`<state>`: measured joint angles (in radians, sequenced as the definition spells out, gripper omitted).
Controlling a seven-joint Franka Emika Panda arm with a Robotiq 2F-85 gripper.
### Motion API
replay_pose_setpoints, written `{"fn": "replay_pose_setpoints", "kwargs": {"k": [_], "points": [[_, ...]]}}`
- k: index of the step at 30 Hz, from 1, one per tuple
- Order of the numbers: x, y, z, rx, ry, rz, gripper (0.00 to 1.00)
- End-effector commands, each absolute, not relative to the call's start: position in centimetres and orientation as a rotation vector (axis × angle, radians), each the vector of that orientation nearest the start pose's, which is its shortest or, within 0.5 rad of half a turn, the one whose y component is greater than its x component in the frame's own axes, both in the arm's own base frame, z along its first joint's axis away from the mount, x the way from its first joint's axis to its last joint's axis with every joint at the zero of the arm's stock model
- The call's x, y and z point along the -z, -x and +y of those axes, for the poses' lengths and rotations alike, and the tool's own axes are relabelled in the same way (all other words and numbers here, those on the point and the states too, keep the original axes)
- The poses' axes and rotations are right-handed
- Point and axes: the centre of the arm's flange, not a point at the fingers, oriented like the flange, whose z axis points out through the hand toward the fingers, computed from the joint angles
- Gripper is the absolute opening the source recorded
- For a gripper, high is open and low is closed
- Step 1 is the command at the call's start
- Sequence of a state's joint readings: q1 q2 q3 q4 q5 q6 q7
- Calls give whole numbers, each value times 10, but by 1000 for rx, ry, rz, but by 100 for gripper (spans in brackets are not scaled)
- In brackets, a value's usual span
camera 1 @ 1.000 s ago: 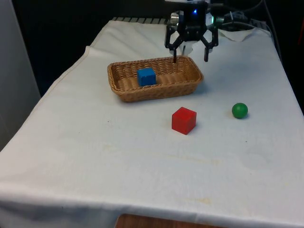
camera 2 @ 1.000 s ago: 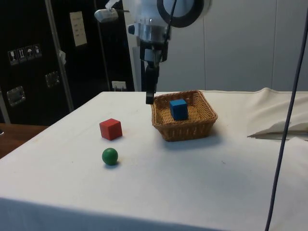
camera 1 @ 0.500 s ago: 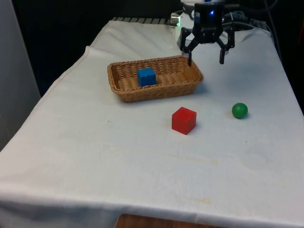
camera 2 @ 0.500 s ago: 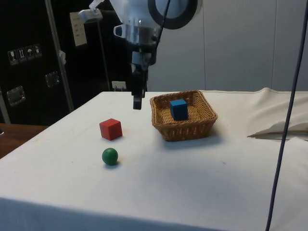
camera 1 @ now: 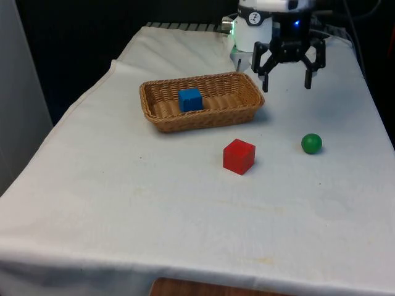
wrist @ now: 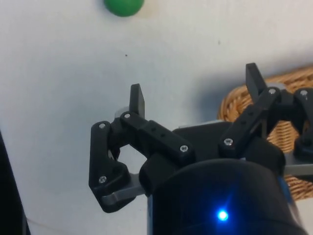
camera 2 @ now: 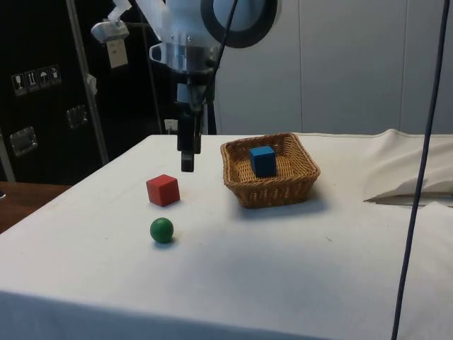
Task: Place all non-red objects into the basket.
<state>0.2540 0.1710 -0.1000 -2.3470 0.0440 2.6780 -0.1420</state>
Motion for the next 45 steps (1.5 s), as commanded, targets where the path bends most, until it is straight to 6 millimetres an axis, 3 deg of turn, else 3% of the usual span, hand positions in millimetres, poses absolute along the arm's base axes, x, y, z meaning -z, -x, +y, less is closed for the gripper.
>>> {"fn": "replay_pose_setpoints", "kwargs": {"k": [1, 18, 25, 45], "points": [[-273, -527, 86, 234, 3093, -399, 100], [-260, -541, 116, 202, 3085, -392, 100], [-244, -547, 126, 182, 3081, -379, 100], [-218, -560, 132, 150, 3092, -368, 100]]}}
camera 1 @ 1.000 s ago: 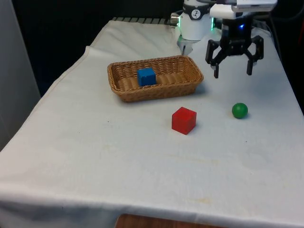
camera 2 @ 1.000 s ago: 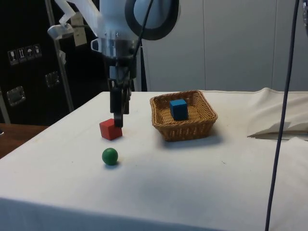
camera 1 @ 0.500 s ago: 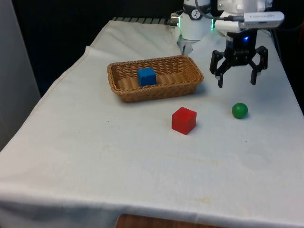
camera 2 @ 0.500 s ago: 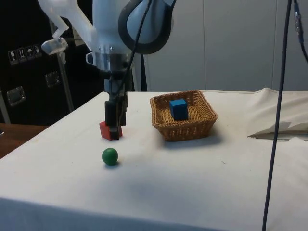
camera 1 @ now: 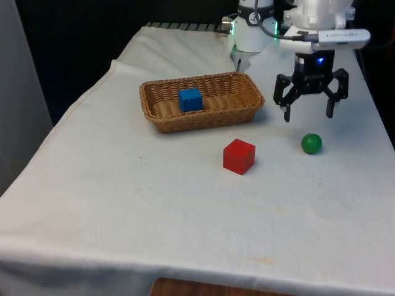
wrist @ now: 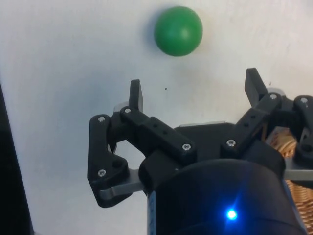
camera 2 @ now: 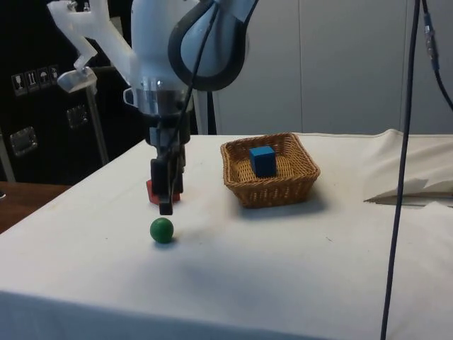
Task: Place all non-red objects into the basket.
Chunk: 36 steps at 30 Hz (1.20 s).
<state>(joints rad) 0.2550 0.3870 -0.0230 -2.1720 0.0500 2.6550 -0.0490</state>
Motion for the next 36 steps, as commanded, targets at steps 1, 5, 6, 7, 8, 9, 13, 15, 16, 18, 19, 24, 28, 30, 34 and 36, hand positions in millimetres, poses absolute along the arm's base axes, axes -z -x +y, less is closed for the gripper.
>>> {"fn": "replay_pose_setpoints", "kwargs": {"k": [1, 5, 6, 7, 8, 9, 13, 15, 16, 18, 19, 24, 28, 30, 34, 36], "points": [[-216, -562, 133, 148, 3092, -365, 100], [-206, -570, 137, 137, 3093, -355, 100], [-204, -572, 137, 136, 3093, -352, 100], [-201, -573, 138, 132, 3093, -349, 100], [-199, -575, 139, 131, 3094, -347, 100], [-196, -579, 140, 129, 3094, -344, 100], [-190, -583, 142, 126, 3094, -337, 100], [-187, -585, 144, 124, 3093, -333, 100], [-184, -586, 144, 121, 3094, -332, 100], [-182, -588, 146, 120, 3093, -331, 100], [-178, -589, 147, 117, 3093, -328, 100], [-173, -591, 148, 114, 3093, -324, 100], [-170, -591, 148, 109, 3094, -328, 100], [-170, -591, 148, 109, 3094, -327, 100], [-171, -591, 148, 108, 3096, -330, 100], [-171, -591, 148, 107, 3097, -331, 100]]}}
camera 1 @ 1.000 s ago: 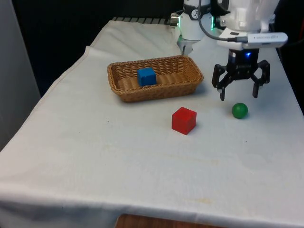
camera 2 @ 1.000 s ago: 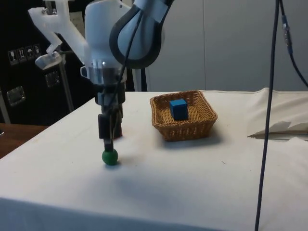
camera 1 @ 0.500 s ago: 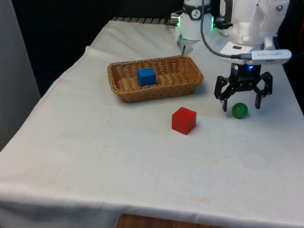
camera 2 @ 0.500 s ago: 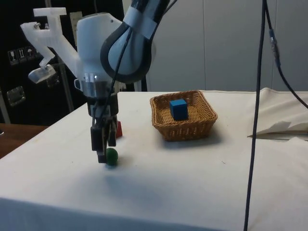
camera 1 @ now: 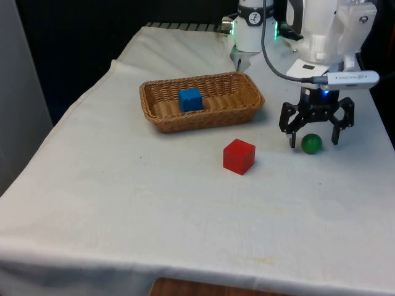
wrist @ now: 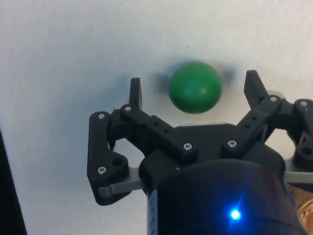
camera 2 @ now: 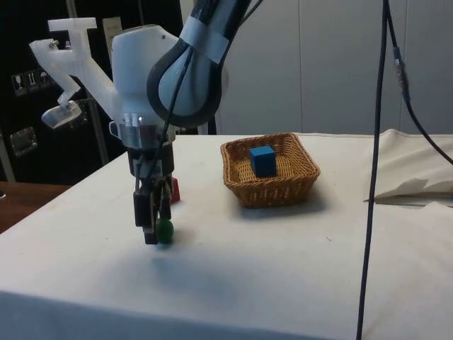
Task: Place all non-red objects into the basket.
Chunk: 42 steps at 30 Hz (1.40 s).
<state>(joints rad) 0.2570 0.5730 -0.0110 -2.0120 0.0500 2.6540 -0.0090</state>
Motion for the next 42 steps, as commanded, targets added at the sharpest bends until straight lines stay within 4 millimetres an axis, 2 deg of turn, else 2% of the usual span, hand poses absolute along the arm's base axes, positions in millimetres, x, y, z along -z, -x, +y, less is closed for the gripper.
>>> {"fn": "replay_pose_setpoints", "kwargs": {"k": [1, 8, 9, 11, 12, 13, 14, 17, 18, 26, 30, 31, 33, 38, 40, 41, 42], "points": [[-171, -590, 148, 106, 3099, -332, 100], [-171, -590, 148, 106, 3098, -335, 100], [-171, -590, 148, 106, 3098, -333, 97], [-172, -591, 147, 107, 3097, -332, 80], [-171, -590, 148, 104, 3096, -336, 69], [-171, -590, 148, 104, 3097, -335, 51], [-171, -590, 148, 104, 3097, -335, 40], [-171, -590, 148, 104, 3096, -335, 7], [-171, -590, 148, 104, 3096, -335, 0], [-171, -590, 148, 103, 3095, -333, 0], [-184, -592, 146, 114, 3095, -332, 0], [-178, -593, 147, 117, 3094, -333, 0], [-193, -592, 145, 114, 3095, -333, 0], [-213, -591, 140, 118, 3095, -330, 0], [-219, -591, 138, 120, 3095, -330, 0], [-214, -593, 140, 120, 3096, -331, 0], [-222, -590, 136, 120, 3095, -330, 0]]}}
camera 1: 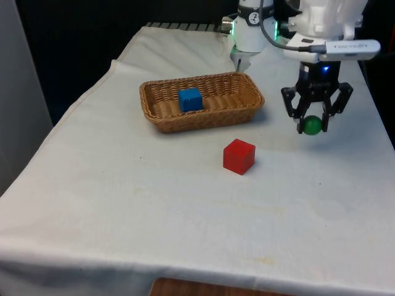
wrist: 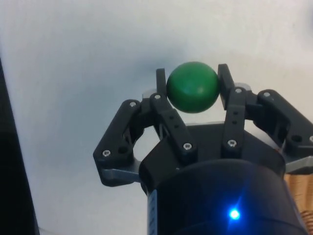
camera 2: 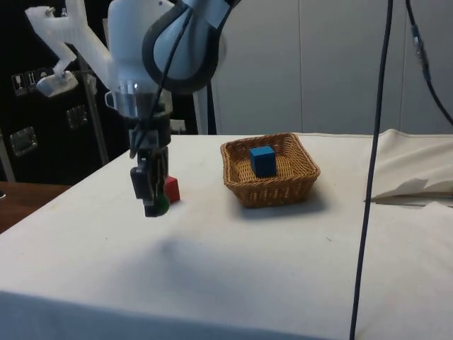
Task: Place all non-red objects into the basket.
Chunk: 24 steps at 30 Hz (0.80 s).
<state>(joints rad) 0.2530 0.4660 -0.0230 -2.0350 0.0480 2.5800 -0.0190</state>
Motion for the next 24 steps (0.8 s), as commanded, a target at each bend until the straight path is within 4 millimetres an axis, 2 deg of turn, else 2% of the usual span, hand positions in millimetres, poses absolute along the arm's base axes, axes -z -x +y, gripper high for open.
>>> {"fn": "replay_pose_setpoints", "kwargs": {"k": [1, 7, 8, 15, 24], "points": [[-225, -590, 135, 120, 3094, -329, 0], [-240, -586, 125, 124, 3096, -328, 0], [-236, -589, 126, 128, 3100, -326, 0], [-257, -574, 111, 133, 3101, -324, 0], [-269, -560, 101, 139, 3104, -323, 0]]}}
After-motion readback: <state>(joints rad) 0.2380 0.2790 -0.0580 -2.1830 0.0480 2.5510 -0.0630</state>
